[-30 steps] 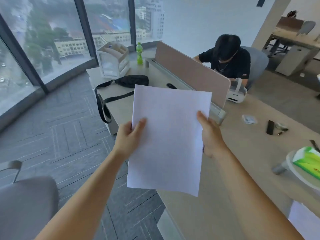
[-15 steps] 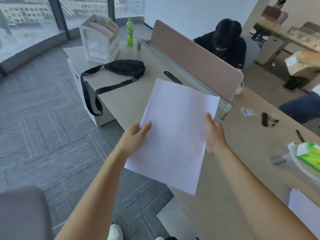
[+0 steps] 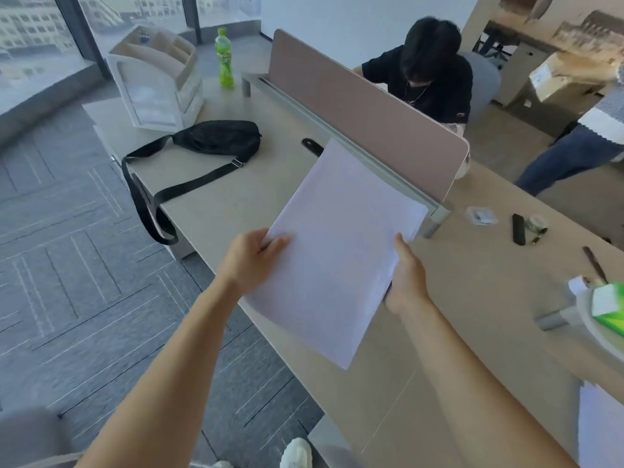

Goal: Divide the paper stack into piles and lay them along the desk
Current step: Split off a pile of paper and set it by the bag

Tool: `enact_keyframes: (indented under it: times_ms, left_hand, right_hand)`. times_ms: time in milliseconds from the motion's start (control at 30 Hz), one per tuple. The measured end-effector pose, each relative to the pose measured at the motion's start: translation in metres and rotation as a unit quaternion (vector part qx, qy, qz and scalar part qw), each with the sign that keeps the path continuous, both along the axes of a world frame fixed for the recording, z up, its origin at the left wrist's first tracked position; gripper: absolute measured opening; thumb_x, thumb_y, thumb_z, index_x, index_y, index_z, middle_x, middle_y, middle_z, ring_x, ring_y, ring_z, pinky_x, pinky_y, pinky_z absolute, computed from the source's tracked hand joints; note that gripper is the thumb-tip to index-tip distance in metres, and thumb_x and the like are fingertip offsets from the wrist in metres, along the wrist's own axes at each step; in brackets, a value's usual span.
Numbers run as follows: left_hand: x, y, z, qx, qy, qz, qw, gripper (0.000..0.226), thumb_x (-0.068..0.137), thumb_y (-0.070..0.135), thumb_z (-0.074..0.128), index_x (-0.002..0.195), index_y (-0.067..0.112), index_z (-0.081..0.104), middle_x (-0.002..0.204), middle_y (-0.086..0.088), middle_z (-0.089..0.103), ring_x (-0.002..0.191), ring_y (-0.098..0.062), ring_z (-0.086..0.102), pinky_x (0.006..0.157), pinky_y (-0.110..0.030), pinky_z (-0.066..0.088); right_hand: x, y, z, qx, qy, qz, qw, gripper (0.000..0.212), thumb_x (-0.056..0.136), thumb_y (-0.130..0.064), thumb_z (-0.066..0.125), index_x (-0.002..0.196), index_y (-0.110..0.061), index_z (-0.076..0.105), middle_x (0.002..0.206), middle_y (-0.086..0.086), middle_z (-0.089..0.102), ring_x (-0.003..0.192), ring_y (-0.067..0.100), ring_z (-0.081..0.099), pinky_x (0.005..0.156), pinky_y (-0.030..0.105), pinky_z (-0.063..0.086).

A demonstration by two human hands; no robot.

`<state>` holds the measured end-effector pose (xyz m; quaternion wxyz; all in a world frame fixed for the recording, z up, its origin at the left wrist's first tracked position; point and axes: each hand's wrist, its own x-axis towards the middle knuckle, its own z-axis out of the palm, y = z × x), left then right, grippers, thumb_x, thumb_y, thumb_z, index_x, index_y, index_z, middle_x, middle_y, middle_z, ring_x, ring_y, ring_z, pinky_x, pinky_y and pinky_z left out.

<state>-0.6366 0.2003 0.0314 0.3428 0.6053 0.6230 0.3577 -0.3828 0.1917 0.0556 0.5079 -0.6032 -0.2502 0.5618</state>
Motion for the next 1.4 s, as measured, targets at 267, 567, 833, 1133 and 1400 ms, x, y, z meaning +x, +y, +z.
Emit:
enact_keyframes:
  times_ms: [267,567,833,1133,1400]
  left_hand:
    - [-0.012,0.081,-0.027,-0.053,0.078,0.015,0.995,0.047,0.093,0.046,0.053,0.063,0.017,0.031,0.057,0.005,0.037,0.056,-0.02,0.033,0.054,-0.032,0.03]
    - [-0.066,0.249,-0.112,-0.13,0.079,0.018,0.988,0.046,0.093,0.042,0.053,0.062,0.017,0.03,0.057,0.004,0.036,0.056,-0.018,0.034,0.051,-0.03,0.026]
    - [-0.096,0.408,-0.17,-0.184,0.142,-0.04,0.972,0.042,0.089,0.049,0.055,0.07,0.013,0.046,0.068,-0.001,0.047,0.065,-0.023,0.044,0.057,-0.032,0.033]
    - [-0.1,0.497,-0.204,-0.202,0.214,-0.061,0.954,0.04,0.089,0.048,0.054,0.063,0.018,0.047,0.066,-0.002,0.052,0.068,-0.027,0.052,0.057,-0.031,0.037]
    - [-0.088,0.527,-0.211,-0.206,0.247,-0.045,0.946,0.038,0.088,0.054,0.054,0.066,0.023,0.048,0.077,-0.002,0.057,0.076,-0.029,0.056,0.055,-0.03,0.035]
  right_hand:
    - [-0.024,0.088,-0.028,0.019,-0.079,-0.025,0.996,0.02,0.102,-0.032,0.046,0.09,-0.027,0.062,0.099,-0.009,0.068,0.098,0.016,0.065,0.088,0.032,0.054]
    - [-0.09,0.257,-0.108,-0.064,-0.125,-0.055,0.989,0.021,0.1,-0.033,0.044,0.1,-0.021,0.062,0.1,-0.006,0.065,0.091,0.015,0.059,0.091,0.034,0.048]
    - [-0.118,0.375,-0.186,-0.164,-0.11,-0.081,0.977,0.024,0.097,-0.033,0.044,0.086,-0.013,0.054,0.07,-0.003,0.045,0.061,0.016,0.043,0.066,0.03,0.041]
    - [-0.098,0.443,-0.217,-0.221,-0.092,0.008,0.971,0.024,0.095,-0.012,0.047,0.107,-0.012,0.068,0.105,0.007,0.076,0.096,0.027,0.073,0.075,0.041,0.062]
    - [-0.089,0.479,-0.207,-0.247,-0.17,0.063,0.952,0.025,0.09,-0.005,0.046,0.101,0.0,0.067,0.1,0.016,0.075,0.088,0.031,0.074,0.053,0.029,0.058]
